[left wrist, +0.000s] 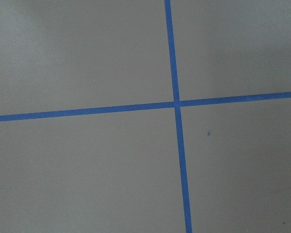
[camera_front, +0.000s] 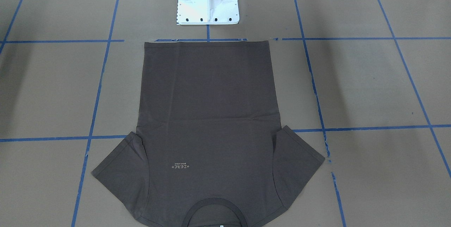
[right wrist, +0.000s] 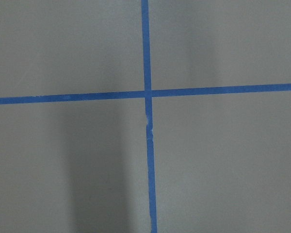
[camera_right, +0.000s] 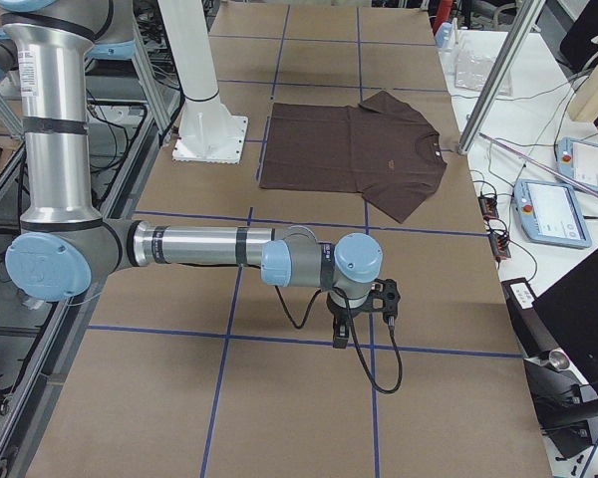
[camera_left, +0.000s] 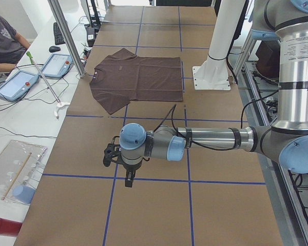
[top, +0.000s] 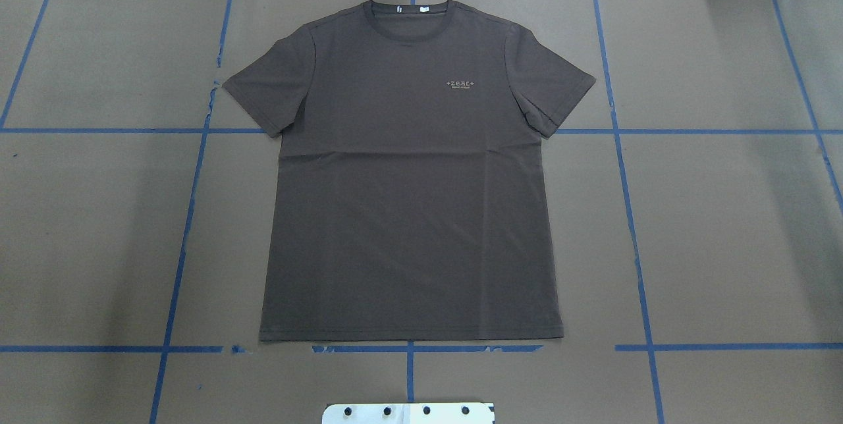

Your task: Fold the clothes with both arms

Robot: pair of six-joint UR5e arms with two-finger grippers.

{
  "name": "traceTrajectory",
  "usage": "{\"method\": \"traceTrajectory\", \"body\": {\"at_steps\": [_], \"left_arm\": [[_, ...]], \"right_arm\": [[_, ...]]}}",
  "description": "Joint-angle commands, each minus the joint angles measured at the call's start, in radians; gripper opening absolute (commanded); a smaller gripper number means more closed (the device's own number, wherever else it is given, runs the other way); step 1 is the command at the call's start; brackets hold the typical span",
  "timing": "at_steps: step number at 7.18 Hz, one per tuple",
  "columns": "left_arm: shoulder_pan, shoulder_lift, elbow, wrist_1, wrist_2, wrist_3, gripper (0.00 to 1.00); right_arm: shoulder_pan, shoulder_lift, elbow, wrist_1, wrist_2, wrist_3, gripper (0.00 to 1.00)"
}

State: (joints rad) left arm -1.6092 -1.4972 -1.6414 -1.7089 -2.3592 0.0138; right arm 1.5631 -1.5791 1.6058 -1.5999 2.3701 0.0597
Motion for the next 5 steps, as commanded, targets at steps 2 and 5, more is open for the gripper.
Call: {"method": "traceTrajectory", "body": {"at_steps": [2,5], "left_arm": [[0.000,-0.004,-0.021,-0.006,0.003,0.002,1.00],[0.026,-0.106,-0.072,-0.049,-0.002,0.008,1.00]], "right_arm": [[-0.003,0.030,0.012,0.002,0.000,0.000,1.00],[-0.182,0.149,-0.010,0.239,-0.008,0.128,1.00]]}}
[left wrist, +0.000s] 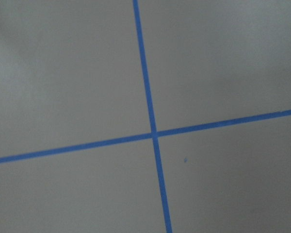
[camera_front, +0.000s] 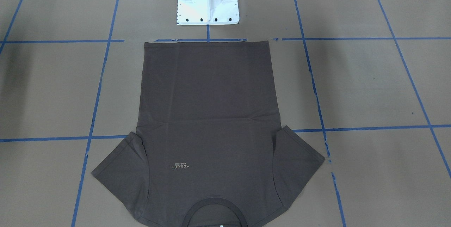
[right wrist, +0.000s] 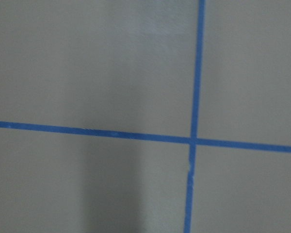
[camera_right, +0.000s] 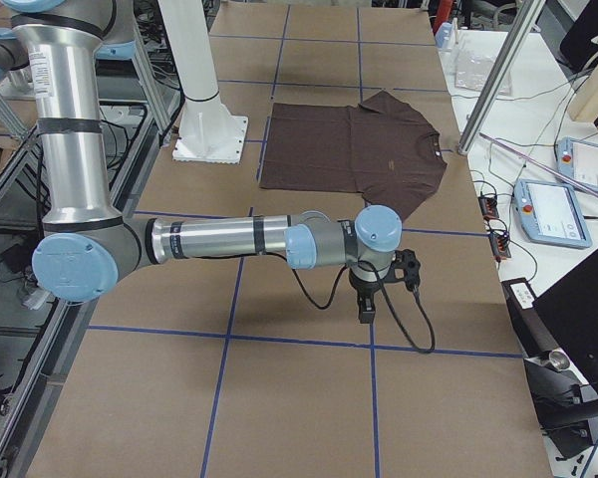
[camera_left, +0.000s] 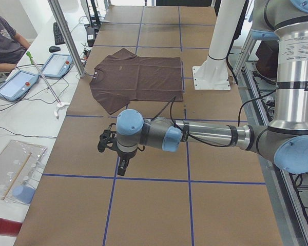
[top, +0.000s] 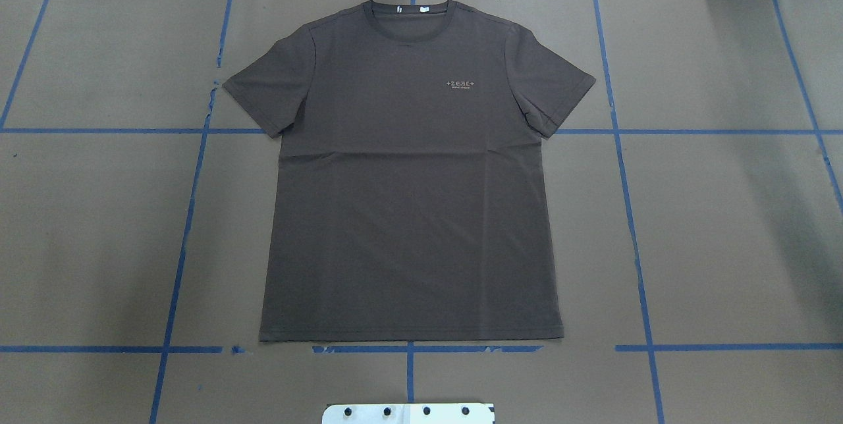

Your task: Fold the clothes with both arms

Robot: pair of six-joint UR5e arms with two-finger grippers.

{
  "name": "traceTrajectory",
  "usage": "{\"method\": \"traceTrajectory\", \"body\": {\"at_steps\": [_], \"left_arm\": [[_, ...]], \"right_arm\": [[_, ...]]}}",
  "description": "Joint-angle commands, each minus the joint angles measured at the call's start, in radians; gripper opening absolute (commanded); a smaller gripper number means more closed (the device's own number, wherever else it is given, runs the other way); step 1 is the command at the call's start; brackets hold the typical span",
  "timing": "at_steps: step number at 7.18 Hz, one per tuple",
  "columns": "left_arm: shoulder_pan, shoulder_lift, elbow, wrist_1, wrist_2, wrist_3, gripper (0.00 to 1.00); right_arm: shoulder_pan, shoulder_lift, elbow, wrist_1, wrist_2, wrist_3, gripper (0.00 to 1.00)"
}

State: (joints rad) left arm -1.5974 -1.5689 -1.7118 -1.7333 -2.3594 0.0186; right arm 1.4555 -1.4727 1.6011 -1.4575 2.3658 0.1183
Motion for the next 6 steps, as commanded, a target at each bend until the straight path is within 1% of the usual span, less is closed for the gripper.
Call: {"method": "traceTrajectory", "body": {"at_steps": [1,2,3,4,5,6], "left_arm": [[0.061,-0.033,0.004,-0.123,-0.001,0.001,1.00],[0.072,-0.033,0.009,-0.165,0.000,-0.005,1.00],[0.082,-0.074,0.041,-0.166,0.000,-0.003,1.00],[0.086,-0.097,0.067,-0.167,-0.001,-0.002,1.00],[0.103,-0.105,0.061,-0.164,-0.001,-0.005,1.00],[0.117,-0.123,0.060,-0.164,-0.001,-0.038,1.00]], "right_arm": [[-0.152,0.119,-0.013,0.098,-0.005,0.204,1.00],[-0.237,0.197,-0.023,0.098,-0.011,0.312,1.00],[-0.297,0.280,-0.056,0.098,-0.032,0.370,1.00],[-0.335,0.348,-0.111,0.100,-0.055,0.389,1.00],[-0.368,0.414,-0.174,0.109,-0.098,0.465,1.00],[-0.386,0.417,-0.276,0.287,-0.121,0.527,1.00]]}}
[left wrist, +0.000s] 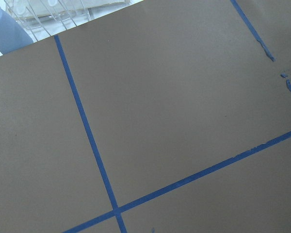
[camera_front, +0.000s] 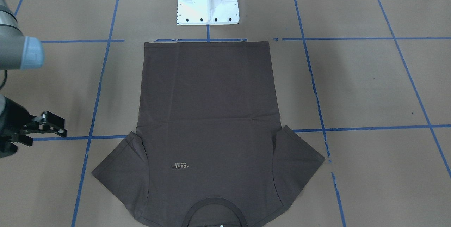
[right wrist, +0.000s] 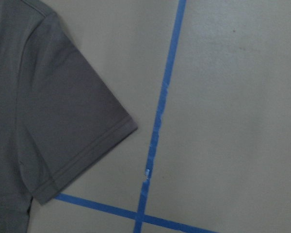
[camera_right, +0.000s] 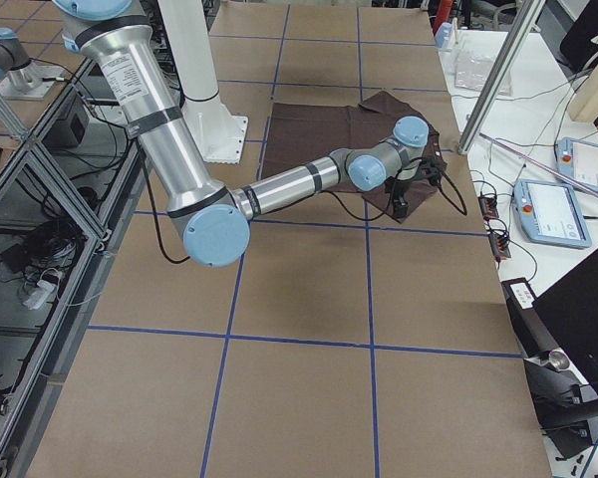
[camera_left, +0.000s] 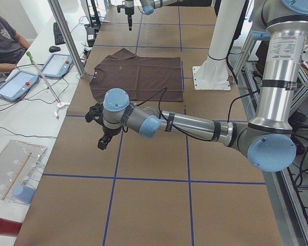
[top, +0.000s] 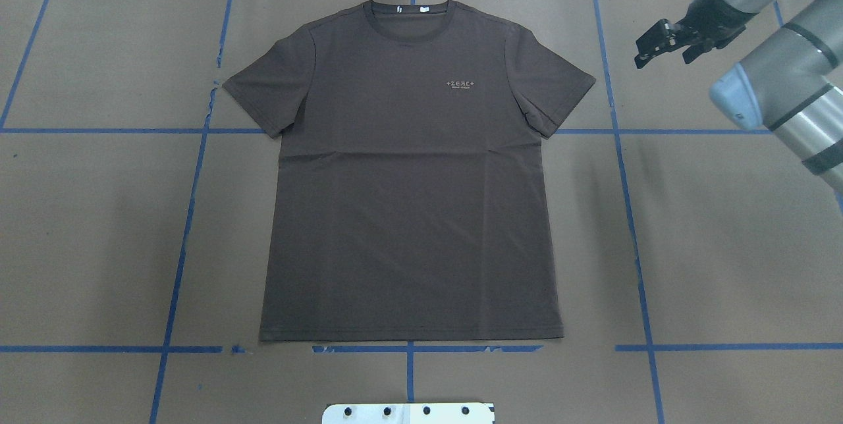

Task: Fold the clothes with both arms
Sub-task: 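Move the right gripper toward the sleeve nearest it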

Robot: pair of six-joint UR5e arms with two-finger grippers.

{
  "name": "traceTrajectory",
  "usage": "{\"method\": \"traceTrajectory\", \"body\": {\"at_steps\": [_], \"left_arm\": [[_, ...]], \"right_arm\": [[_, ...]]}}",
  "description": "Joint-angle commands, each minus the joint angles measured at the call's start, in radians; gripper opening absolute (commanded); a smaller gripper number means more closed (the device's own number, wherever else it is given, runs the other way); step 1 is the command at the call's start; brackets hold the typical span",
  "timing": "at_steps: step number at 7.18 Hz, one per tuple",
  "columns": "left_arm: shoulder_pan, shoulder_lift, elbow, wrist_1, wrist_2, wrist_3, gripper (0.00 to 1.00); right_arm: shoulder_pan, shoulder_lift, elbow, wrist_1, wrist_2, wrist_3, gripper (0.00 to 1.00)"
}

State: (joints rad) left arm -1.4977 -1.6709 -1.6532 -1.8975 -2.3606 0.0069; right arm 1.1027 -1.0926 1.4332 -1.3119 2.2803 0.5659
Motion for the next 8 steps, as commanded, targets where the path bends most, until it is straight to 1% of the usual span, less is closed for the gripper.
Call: {"method": "traceTrajectory", "body": {"at_steps": [1,2,4,6,7,8], "left_arm": [[0.019,-0.029,0.001,-0.003,0.000,-0.051,1.00],[0.019,-0.030,0.000,-0.003,0.000,-0.053,1.00],[0.019,-0.041,0.001,-0.003,-0.002,-0.053,1.00],[0.019,-0.039,0.000,-0.003,-0.002,-0.053,1.00],[0.019,-0.039,0.001,-0.002,-0.003,-0.053,1.00],[0.019,-0.039,0.004,-0.003,-0.040,-0.053,1.00]], "right_arm": [[-0.075,0.071,-0.231,0.318,-0.066,0.195,1.00],[-0.107,0.095,-0.249,0.325,-0.129,0.239,1.00],[-0.136,0.108,-0.301,0.326,-0.183,0.239,1.00],[-0.149,0.138,-0.351,0.326,-0.203,0.239,1.00],[-0.149,0.186,-0.400,0.323,-0.206,0.239,1.00],[-0.149,0.201,-0.424,0.318,-0.209,0.239,1.00]]}}
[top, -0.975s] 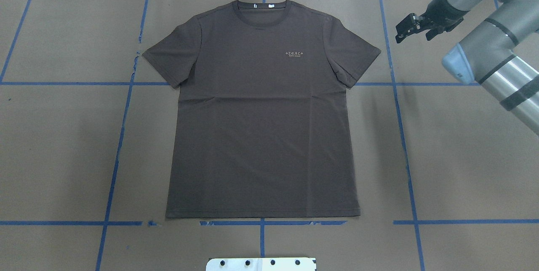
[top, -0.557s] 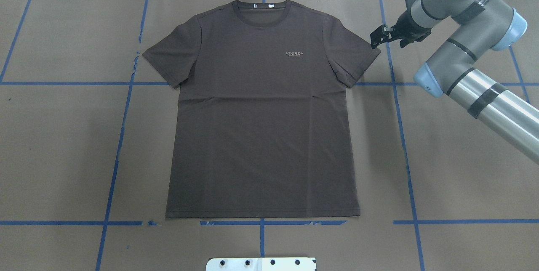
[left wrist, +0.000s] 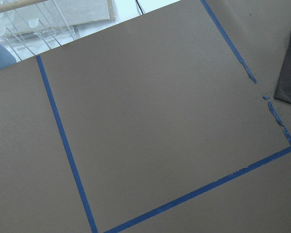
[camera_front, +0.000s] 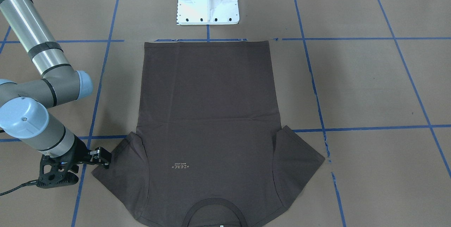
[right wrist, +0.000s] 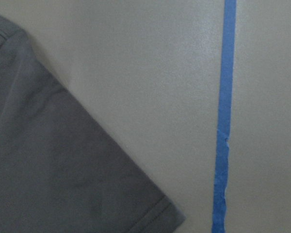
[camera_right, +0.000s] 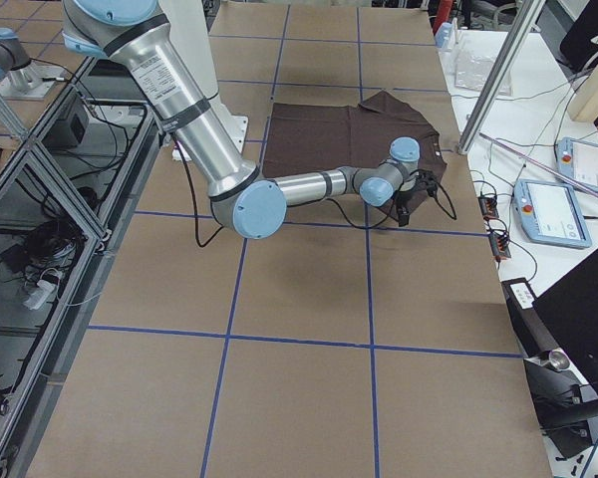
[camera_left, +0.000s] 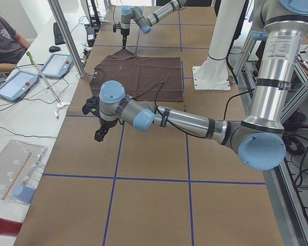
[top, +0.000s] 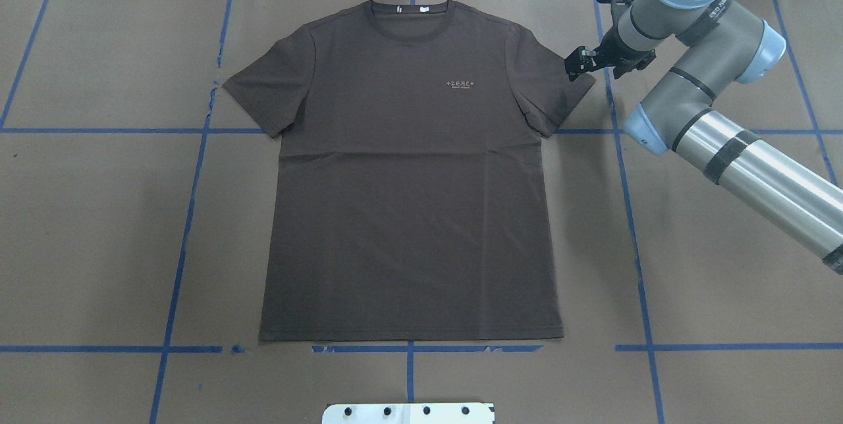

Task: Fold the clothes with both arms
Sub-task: 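Move the right gripper toward the sleeve nearest it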

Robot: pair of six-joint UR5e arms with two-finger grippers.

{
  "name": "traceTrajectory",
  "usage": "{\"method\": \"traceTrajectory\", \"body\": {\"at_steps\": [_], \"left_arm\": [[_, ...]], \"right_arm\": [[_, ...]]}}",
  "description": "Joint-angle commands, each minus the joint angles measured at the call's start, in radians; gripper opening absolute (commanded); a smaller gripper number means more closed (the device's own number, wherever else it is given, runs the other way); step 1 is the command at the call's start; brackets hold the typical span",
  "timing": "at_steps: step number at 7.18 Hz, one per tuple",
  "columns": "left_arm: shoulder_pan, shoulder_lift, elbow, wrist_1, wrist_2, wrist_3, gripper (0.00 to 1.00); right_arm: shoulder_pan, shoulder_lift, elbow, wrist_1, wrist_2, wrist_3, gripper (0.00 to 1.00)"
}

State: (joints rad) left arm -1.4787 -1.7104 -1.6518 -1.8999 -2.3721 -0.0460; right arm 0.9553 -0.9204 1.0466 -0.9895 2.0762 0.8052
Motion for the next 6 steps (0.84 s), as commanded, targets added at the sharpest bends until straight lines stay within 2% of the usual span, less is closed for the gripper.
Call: {"method": "traceTrajectory", "body": {"at_steps": [1,2,3,6], "left_arm": [[0.000,0.000,0.003,0.001,-0.042,0.000,1.00],[0.000,0.000,0.001,0.001,-0.042,-0.002,1.00],[0.000,-0.001,0.003,0.001,-0.042,-0.002,1.00],[0.000,-0.009,0.003,0.005,-0.042,-0.002,1.00]], "right_arm": [[-0.003,0.041,-0.059,-0.004,-0.028,0.000,1.00],[-0.007,0.041,-0.062,-0.004,-0.028,0.002,0.98],[-0.007,0.041,-0.062,-0.004,-0.027,0.003,0.88],[-0.010,0.032,-0.062,-0.004,-0.018,0.003,0.87]]}}
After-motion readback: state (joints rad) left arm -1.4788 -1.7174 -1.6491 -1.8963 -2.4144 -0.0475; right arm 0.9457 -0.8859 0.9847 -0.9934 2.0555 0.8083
